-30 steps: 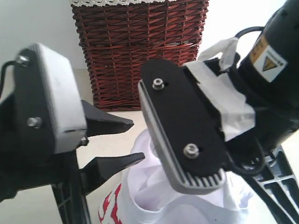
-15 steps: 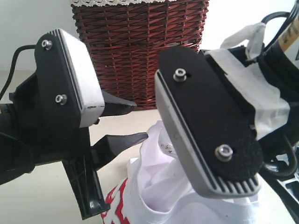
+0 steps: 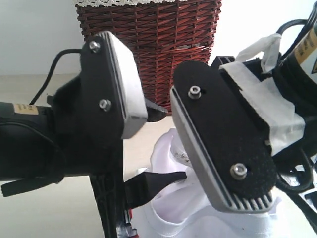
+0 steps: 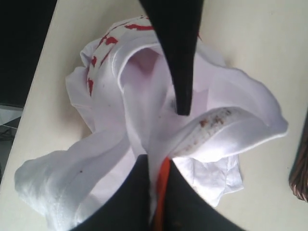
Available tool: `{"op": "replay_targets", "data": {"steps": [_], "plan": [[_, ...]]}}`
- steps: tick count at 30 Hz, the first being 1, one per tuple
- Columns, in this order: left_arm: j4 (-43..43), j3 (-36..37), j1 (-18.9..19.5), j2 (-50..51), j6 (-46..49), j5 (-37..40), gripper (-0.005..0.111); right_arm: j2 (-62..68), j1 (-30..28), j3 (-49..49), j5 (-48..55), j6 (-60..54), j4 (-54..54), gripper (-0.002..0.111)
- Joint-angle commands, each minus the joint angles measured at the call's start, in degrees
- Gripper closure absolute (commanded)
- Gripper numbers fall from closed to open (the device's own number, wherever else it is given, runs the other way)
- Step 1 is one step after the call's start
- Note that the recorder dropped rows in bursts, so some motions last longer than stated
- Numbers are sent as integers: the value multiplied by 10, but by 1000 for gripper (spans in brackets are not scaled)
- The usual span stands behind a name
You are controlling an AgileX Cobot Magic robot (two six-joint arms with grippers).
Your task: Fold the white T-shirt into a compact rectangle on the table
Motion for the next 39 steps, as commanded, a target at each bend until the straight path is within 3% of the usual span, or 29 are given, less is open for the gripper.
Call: {"op": "replay_targets", "data": {"steps": [1,7,12,15,17,20,23,28,30,36,39], "plan": [[2,-3,0,27,120,-13,33,-4,1,1,-3,3,-36,105],[-1,-11,-2,32,197,-43,33,-4,1,1,-3,4,-44,105],[-2,-32,-36,44,200,18,38,-4,1,1,-3,2,-29,105],[-1,-32,-40,72,207,-3,61,-4,1,1,-3,2,-29,105],[-2,-32,-40,93,215,-75,84,-8,1,1,-3,2,-29,105],[-2,-32,-40,99,215,-128,106,-18,1,1,-3,3,-16,105],[-22,-32,-40,90,182,-153,107,-50,1,1,-22,69,-34,98],[-82,-32,-40,71,180,-198,107,-96,1,1,-62,164,-93,64],[-104,-32,-39,69,179,-218,107,-110,1,1,-79,222,-121,56],[-243,-48,-36,70,170,-487,107,-139,1,1,-103,470,-319,56],[-313,-67,-23,59,170,-571,107,-158,1,1,-105,494,-314,56]]}}
